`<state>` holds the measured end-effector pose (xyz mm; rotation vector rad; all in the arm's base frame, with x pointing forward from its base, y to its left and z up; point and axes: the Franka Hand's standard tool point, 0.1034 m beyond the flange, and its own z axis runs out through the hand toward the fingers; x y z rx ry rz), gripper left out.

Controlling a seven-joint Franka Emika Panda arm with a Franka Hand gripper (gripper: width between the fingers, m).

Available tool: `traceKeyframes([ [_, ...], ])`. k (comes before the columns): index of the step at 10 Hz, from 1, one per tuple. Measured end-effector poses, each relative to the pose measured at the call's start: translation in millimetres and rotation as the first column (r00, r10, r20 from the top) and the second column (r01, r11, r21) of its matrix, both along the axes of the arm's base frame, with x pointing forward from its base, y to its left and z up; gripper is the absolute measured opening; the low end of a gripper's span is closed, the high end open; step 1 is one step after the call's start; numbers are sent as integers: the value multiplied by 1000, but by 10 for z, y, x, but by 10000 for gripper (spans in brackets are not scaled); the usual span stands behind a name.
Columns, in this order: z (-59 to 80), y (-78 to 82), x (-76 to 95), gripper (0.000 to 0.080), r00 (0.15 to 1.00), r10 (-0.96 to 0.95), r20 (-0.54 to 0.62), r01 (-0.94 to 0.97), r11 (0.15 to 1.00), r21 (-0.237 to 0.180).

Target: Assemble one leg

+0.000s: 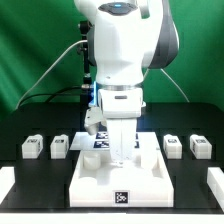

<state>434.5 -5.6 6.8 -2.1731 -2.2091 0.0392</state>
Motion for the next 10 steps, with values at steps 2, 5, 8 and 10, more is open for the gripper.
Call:
traceKeyframes([
  [2, 11, -1, 24, 56, 1000, -1, 10, 1, 1000, 0],
  [5, 13, -1, 30, 56, 1000, -1, 13, 1, 1000, 1],
  [8, 13, -1, 31, 56, 1000, -1, 14, 1, 1000, 1],
  [10, 30, 85, 133, 57, 1000, 3, 28, -3, 1000, 6],
])
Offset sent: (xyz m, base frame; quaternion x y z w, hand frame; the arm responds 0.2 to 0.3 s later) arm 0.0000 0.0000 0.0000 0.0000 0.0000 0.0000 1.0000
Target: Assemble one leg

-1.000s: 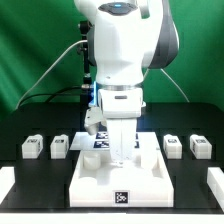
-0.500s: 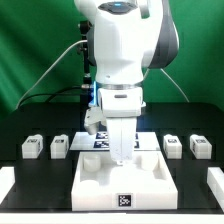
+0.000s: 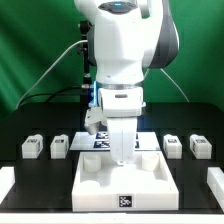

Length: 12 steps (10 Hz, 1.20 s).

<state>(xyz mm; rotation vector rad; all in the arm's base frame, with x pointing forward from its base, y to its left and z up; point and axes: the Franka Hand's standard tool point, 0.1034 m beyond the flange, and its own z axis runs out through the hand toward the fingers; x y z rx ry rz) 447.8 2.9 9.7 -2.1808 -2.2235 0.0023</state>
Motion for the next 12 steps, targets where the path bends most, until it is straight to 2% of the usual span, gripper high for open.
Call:
traceKeyframes([
  [2, -14, 295, 251, 57, 1000, -20, 23, 19, 1000, 22],
  [5, -19, 517, 485, 57, 999, -36, 33, 35, 999, 40],
  [10, -33, 666, 488, 57, 999, -39, 24, 37, 998, 44],
  [11, -35, 648, 489, 151, 999, -42, 23, 41, 998, 44],
  [12, -36, 645, 489, 286, 999, -43, 23, 42, 998, 44],
])
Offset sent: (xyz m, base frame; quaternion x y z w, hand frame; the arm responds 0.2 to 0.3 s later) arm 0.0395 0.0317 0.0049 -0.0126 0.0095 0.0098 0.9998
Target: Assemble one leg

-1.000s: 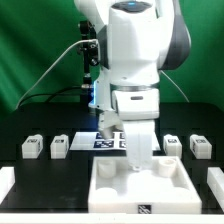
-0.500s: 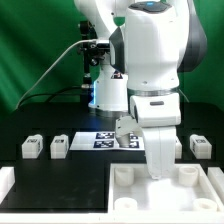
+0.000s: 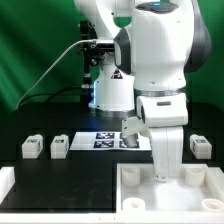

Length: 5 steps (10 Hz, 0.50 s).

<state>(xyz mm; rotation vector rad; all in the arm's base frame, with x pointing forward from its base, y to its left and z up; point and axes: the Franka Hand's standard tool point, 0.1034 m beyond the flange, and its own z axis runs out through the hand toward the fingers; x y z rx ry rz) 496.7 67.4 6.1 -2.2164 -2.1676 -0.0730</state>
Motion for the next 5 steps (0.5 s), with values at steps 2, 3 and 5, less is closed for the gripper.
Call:
traceKeyframes([
  [2, -3, -4, -1, 470, 1000, -1, 0, 1, 1000, 0],
  [3, -3, -5, -1, 586, 1000, -1, -1, 1, 1000, 0],
  [5, -4, -8, -2, 636, 1000, -1, -1, 1, 1000, 0],
])
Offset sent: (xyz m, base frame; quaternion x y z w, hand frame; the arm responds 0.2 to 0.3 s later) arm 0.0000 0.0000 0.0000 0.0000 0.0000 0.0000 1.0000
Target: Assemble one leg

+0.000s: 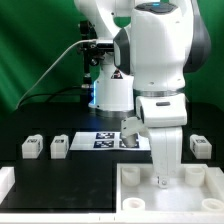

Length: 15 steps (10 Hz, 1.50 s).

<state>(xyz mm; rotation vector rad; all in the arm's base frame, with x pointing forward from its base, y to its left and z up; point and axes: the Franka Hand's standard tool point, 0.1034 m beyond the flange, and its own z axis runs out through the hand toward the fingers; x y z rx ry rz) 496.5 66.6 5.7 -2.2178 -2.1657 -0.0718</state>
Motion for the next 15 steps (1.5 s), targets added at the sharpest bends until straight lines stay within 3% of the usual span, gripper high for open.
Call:
traceKeyframes([
  [7, -3, -6, -1, 649, 1000, -1, 0, 1, 1000, 0],
  [8, 28, -2, 10, 649, 998, -56, -2, 56, 998, 0],
  [9, 157, 13, 42, 649, 990, -143, 6, 143, 990, -3],
  [11, 309, 209, -3, 649, 965, -261, 1, 261, 965, -6],
  [13, 352, 478, -69, 649, 829, -559, -14, 559, 829, 18],
  [15, 341, 487, -83, 649, 716, -697, -33, 698, 716, 28],
])
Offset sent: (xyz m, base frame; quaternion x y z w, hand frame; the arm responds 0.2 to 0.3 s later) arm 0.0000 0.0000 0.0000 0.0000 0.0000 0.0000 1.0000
